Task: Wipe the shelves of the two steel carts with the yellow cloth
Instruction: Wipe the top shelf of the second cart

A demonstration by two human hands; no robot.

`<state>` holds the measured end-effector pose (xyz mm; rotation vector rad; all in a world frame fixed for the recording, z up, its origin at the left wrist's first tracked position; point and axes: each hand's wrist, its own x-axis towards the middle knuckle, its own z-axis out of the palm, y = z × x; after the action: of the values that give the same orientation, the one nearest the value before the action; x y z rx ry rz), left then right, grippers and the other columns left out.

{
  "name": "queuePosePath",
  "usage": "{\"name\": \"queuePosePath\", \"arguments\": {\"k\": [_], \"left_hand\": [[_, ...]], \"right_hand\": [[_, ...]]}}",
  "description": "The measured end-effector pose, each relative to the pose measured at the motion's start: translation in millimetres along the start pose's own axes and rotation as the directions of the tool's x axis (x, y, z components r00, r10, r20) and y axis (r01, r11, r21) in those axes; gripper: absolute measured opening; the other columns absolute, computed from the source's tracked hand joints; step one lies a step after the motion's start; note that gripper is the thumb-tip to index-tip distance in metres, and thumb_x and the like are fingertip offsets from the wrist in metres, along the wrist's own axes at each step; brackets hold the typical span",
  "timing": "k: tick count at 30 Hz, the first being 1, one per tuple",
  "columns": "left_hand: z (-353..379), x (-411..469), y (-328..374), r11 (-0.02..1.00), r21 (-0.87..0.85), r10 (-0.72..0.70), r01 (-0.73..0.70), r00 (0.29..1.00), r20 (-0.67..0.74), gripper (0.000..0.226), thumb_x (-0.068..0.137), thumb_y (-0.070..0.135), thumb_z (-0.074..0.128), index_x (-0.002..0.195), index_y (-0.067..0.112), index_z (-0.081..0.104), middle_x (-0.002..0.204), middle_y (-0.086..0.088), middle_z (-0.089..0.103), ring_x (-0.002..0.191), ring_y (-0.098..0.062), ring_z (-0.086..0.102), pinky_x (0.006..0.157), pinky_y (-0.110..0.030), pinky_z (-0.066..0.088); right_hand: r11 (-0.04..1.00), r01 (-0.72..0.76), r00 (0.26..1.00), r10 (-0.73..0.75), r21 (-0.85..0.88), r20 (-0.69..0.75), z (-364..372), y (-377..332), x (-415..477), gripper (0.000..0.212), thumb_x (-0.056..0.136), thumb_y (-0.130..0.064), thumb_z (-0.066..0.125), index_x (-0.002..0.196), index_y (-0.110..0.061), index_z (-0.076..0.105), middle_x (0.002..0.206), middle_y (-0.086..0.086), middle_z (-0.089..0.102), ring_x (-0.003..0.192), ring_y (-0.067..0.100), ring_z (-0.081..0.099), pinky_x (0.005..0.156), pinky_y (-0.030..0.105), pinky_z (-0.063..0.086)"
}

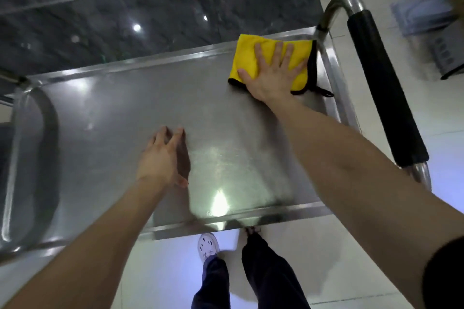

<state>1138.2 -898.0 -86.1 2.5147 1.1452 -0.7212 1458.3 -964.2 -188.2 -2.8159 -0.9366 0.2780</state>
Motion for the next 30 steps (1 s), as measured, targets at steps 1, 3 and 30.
{"name": "queuePosePath", "arguments": {"k": [1, 3, 30], "left_hand": [[0, 0, 0, 1.000, 0.005, -0.001, 0.001, 1.000, 0.002, 0.160, 0.046, 0.041, 0.109, 0.173, 0.029, 0.014, 0.176, -0.017, 0.013, 0.159, -0.039, 0.025, 0.126, -0.048, 0.036], [0, 2, -2, 1.000, 0.002, -0.009, 0.009, 1.000, 0.001, 0.160, 0.047, 0.043, 0.108, 0.173, 0.031, 0.012, 0.177, -0.016, 0.011, 0.160, -0.038, 0.025, 0.127, -0.046, 0.035], [0, -9, -12, 0.999, 0.031, 0.030, -0.027, 0.995, -0.090, 0.150, 0.050, 0.051, 0.105, 0.169, 0.038, 0.015, 0.171, -0.005, 0.021, 0.157, -0.029, 0.029, 0.110, -0.050, 0.050]], "right_hand": [[0.999, 0.049, 0.999, -0.049, 0.001, -0.009, 6, -19, 3, 0.095, 0.090, -0.091, 0.023, 0.170, -0.042, 0.014, 0.179, 0.019, 0.001, 0.164, 0.047, -0.005, 0.116, 0.085, -0.005], [0.993, 0.117, 0.993, -0.117, -0.002, -0.016, 14, -46, 8, 0.094, 0.091, -0.091, 0.022, 0.170, -0.042, 0.013, 0.179, 0.019, 0.001, 0.163, 0.048, -0.005, 0.116, 0.086, -0.005], [0.965, 0.264, 0.963, -0.262, -0.012, 0.064, 33, -120, -40, 0.091, 0.089, -0.094, 0.020, 0.168, -0.051, 0.011, 0.180, 0.012, -0.003, 0.165, 0.043, -0.009, 0.115, 0.086, -0.004]]}}
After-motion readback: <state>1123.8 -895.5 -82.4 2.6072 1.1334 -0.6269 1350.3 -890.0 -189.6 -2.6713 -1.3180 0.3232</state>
